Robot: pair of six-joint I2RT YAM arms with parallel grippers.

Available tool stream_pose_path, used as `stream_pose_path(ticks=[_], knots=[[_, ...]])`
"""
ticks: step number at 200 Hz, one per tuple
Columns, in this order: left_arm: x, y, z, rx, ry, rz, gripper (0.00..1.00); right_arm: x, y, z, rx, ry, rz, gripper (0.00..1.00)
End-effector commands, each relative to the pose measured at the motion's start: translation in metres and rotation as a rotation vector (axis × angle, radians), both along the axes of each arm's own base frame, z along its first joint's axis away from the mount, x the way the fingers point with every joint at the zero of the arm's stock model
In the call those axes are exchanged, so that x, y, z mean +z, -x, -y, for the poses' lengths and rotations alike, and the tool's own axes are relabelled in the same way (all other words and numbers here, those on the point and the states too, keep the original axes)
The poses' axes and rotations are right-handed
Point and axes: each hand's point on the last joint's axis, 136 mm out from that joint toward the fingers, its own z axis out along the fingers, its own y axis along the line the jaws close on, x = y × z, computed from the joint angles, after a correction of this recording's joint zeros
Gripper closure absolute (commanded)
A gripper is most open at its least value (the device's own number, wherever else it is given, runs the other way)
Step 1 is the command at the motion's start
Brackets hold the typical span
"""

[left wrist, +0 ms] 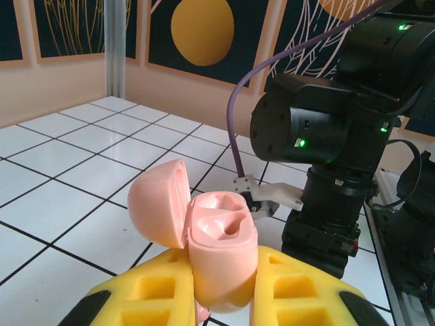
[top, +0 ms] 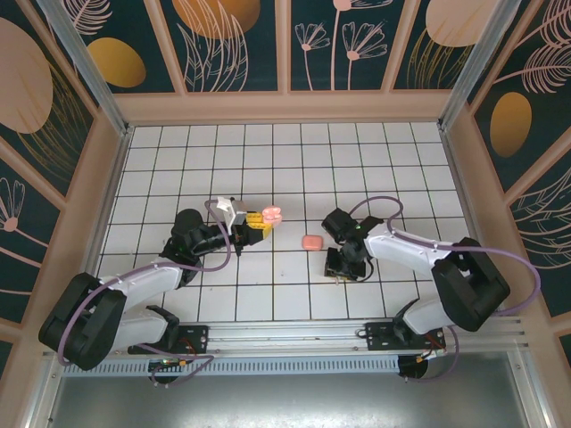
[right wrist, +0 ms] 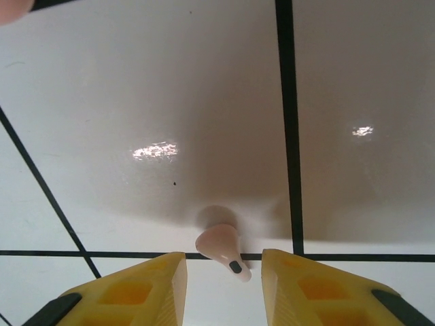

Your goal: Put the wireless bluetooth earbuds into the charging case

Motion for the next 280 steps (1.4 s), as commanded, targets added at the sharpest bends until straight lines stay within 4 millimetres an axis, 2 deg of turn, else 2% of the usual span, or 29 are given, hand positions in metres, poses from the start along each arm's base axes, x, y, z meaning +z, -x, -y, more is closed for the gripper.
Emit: stream_pose_path(ticks=[1,119,165,194,207,227,255,280], knots=[[0.013,0.000,0.001,0.001,0.012,0.053,0.88,0.002,-0.006,-0.003,0.039,0.024,0.018,0.66],[0.012,0.000,0.001,0.005,0.005,0.057,0.88,-0.010,-0.009,0.000,0.050,0.074,0.031,0.75],[0.010,0.000,0.001,0.002,0.001,0.052,0.88,-0.004,-0.015,0.002,0.033,0.074,0.086,0.80],[0.008,-0.001,0.001,0.002,0.003,0.046,0.88,0.008,-0.024,0.000,0.007,0.035,0.159,0.80],[0.009,-0.001,0.001,0.001,0.008,0.048,0.89,0.022,-0.033,-0.006,-0.001,-0.010,0.223,0.80],[0.009,-0.001,0.001,0.003,0.015,0.049,0.88,0.058,-0.055,-0.020,0.009,-0.107,0.374,0.80],[0.012,0.000,0.004,-0.021,0.035,0.054,0.89,0.123,-0.082,-0.039,0.063,-0.248,0.617,0.80],[0.018,0.005,0.005,-0.047,0.065,0.072,0.89,0.179,-0.096,-0.057,0.167,-0.347,0.813,0.80]])
